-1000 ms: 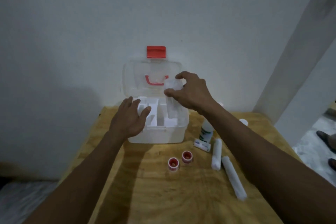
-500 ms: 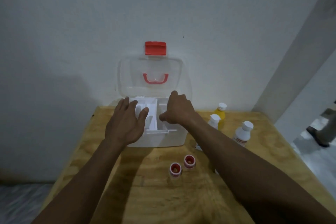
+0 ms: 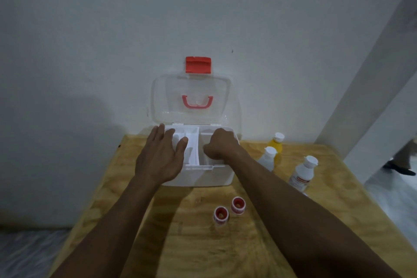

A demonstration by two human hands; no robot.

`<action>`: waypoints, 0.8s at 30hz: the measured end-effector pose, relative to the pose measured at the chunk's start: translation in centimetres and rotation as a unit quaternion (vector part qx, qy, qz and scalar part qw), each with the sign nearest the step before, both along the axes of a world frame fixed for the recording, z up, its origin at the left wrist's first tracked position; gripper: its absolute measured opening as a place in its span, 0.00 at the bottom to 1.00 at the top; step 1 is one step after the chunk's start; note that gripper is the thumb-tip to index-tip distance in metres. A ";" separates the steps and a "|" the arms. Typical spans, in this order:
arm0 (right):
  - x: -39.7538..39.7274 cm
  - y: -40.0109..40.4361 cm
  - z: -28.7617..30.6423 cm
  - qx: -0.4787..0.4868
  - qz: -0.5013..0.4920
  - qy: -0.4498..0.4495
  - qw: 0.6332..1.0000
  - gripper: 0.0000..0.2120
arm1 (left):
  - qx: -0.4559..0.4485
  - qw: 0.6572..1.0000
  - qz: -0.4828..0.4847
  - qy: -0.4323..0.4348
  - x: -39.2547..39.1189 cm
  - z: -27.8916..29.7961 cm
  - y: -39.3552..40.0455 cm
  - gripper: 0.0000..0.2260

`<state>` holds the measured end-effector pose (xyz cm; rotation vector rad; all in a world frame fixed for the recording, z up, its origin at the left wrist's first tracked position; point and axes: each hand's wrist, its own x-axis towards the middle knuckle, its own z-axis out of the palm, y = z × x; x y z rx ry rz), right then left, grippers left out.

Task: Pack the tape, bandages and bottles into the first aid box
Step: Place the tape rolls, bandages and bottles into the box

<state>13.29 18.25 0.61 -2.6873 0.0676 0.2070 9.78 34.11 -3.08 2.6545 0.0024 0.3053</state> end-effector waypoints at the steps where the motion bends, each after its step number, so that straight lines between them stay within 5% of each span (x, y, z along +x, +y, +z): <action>1: 0.0 -0.1 0.3 0.019 -0.005 0.004 1.000 0.14 | -0.001 1.000 0.001 0.001 0.0 0.0 0.0 0.30; 9: -0.6 -0.4 1.9 0.224 -0.076 0.080 0.968 0.27 | -0.001 1.000 -0.001 0.001 -0.2 0.1 0.1 0.29; 24: -0.9 1.1 1.6 0.330 -0.095 0.166 0.924 0.27 | 0.024 1.000 0.003 0.003 -0.3 0.3 -0.2 0.26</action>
